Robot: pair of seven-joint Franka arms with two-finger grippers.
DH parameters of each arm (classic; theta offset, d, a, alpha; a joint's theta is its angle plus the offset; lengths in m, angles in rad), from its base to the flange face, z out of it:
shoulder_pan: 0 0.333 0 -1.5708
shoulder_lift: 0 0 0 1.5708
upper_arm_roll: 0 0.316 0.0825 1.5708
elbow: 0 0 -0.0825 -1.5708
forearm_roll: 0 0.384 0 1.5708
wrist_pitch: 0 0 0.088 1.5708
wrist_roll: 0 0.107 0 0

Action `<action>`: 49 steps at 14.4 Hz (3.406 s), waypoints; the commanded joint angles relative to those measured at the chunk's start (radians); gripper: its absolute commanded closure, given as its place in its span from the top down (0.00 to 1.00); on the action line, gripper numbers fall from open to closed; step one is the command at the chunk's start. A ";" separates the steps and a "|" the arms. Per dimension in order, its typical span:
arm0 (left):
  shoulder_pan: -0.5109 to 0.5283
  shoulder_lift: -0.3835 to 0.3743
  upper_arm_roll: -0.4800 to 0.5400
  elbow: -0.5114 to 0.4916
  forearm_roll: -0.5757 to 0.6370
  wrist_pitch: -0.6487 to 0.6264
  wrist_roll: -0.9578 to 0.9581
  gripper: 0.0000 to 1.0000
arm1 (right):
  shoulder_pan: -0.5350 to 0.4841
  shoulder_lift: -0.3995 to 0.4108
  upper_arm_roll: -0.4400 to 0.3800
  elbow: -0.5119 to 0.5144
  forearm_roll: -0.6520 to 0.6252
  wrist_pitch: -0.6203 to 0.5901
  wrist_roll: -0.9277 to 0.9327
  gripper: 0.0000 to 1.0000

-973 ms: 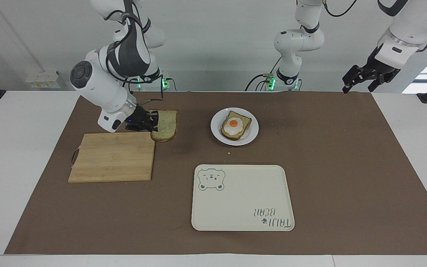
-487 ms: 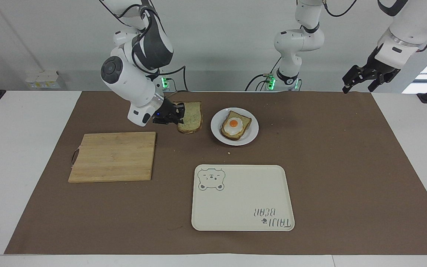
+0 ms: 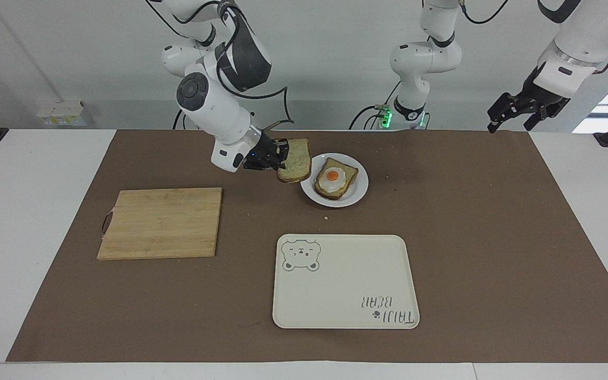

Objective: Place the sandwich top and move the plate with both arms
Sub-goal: 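Carry the bread slice with the right gripper over the egg toast, then lower the bread onto the egg and open the right gripper, then withdraw the right gripper while the left gripper starts reaching forward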

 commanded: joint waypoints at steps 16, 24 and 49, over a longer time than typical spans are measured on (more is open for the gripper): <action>0.012 -0.011 -0.010 -0.013 0.013 -0.004 -0.009 1.00 | 0.143 0.126 -0.003 -0.131 0.021 0.222 -0.015 0.00; 0.012 -0.012 -0.009 -0.013 0.013 -0.004 -0.009 1.00 | 0.136 0.147 -0.003 -0.120 0.004 0.246 0.034 1.00; 0.012 -0.011 -0.010 -0.012 0.013 -0.004 -0.009 1.00 | -0.360 -0.198 -0.024 0.006 -0.447 -0.271 -0.137 1.00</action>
